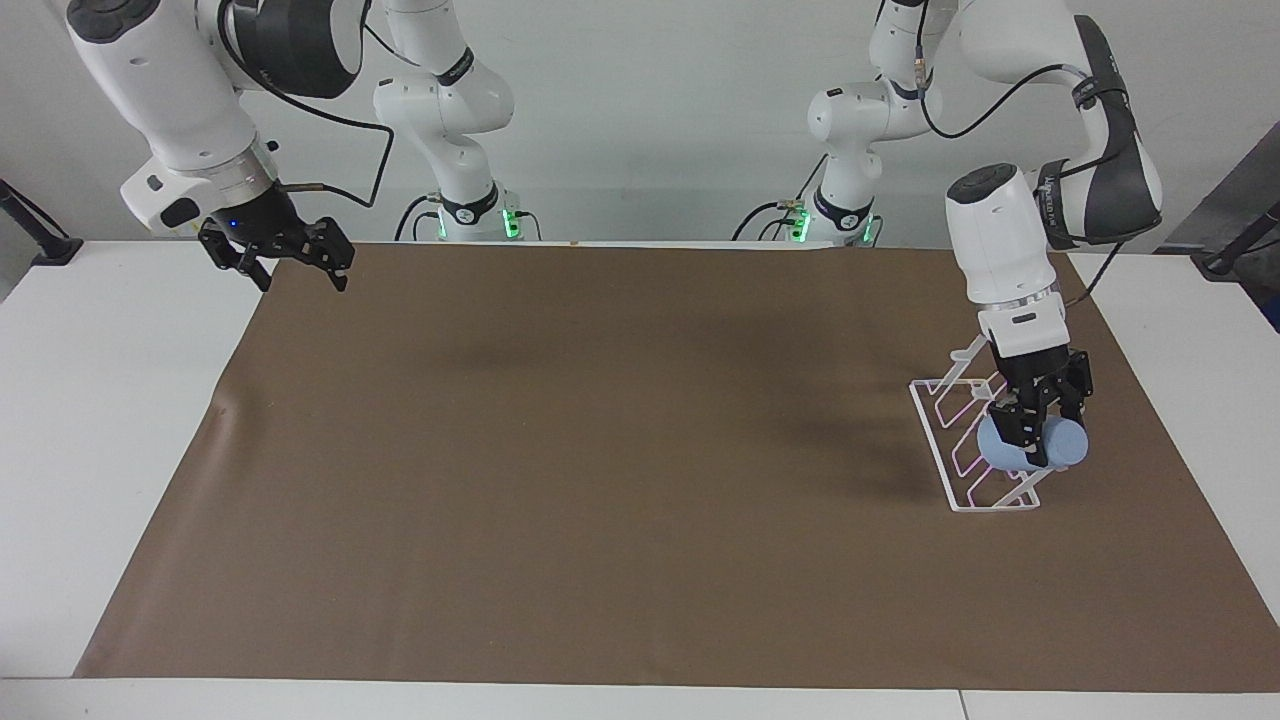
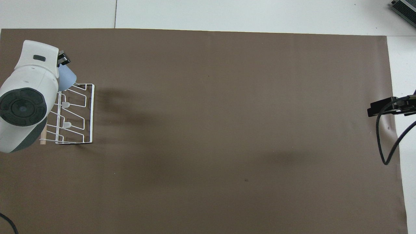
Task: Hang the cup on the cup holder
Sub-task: 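Lower the cup onto a rack hook with the left gripper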
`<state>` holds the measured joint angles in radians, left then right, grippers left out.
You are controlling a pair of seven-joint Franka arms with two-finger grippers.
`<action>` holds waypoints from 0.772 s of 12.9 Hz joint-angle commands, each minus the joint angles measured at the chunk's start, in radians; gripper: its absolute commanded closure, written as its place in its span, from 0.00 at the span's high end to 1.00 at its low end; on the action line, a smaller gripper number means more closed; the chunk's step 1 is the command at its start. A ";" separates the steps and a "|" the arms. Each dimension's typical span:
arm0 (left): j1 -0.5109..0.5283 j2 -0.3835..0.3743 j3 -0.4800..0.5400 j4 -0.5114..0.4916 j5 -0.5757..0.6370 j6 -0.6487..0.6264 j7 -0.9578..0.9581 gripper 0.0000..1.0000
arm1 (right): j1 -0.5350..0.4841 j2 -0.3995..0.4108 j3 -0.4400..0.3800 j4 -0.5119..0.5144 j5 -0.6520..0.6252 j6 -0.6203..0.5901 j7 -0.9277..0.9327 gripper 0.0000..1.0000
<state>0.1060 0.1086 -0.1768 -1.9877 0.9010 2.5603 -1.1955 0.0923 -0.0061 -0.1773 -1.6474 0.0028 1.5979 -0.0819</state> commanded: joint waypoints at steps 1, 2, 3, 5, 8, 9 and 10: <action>0.020 -0.041 -0.006 -0.063 0.030 0.050 -0.027 0.00 | 0.000 -0.017 0.002 -0.018 0.037 0.020 0.030 1.00; 0.030 -0.041 -0.006 -0.069 0.030 0.063 -0.027 0.09 | 0.000 -0.015 0.002 -0.018 0.037 0.022 0.028 1.00; 0.043 -0.043 -0.006 -0.078 0.030 0.070 -0.027 0.24 | 0.000 -0.017 0.002 -0.020 0.037 0.022 0.025 1.00; 0.058 -0.041 -0.007 -0.080 0.030 0.096 -0.024 0.57 | 0.001 -0.021 0.002 -0.034 0.034 0.036 0.019 1.00; 0.060 -0.038 -0.009 -0.076 0.030 0.098 -0.018 1.00 | 0.001 -0.038 0.002 -0.074 0.023 0.062 0.005 1.00; 0.058 -0.037 -0.009 -0.072 0.030 0.098 -0.015 1.00 | 0.001 -0.038 0.002 -0.074 0.022 0.062 -0.007 1.00; 0.058 -0.036 -0.010 -0.072 0.030 0.097 -0.012 1.00 | 0.001 -0.038 0.001 -0.074 0.022 0.062 -0.009 1.00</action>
<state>0.1500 0.1029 -0.1786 -2.0279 0.9039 2.6379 -1.1996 0.0966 -0.0117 -0.1773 -1.6794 0.0200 1.6323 -0.0727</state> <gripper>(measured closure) 0.000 0.000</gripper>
